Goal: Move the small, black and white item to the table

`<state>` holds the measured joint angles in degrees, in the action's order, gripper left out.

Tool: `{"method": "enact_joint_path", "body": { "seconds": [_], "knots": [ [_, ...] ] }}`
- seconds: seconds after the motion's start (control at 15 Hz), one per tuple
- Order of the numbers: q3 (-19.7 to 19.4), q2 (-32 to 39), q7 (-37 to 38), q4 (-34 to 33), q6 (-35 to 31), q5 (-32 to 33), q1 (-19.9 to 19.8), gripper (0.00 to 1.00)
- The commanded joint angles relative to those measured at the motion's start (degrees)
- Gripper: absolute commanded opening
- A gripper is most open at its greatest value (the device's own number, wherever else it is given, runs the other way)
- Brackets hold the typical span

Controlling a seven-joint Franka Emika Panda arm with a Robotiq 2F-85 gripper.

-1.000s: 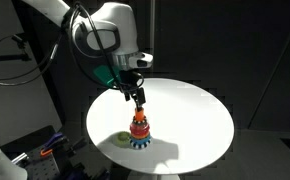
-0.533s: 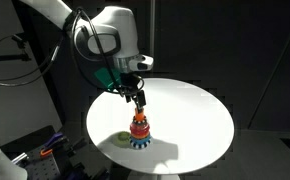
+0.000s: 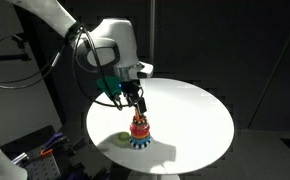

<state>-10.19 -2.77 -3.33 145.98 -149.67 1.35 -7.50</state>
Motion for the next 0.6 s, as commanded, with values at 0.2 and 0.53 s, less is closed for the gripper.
{"method": "enact_joint_path", "body": {
  "seconds": [0.2,0.53],
  "knots": [
    [0.37,2.27,-0.38,1.62,-5.68,-0.97,-0.57,1.0],
    [0.52,4.4,-0.3,1.88,-9.27,-1.21,-0.54,1.0]
  ]
}}
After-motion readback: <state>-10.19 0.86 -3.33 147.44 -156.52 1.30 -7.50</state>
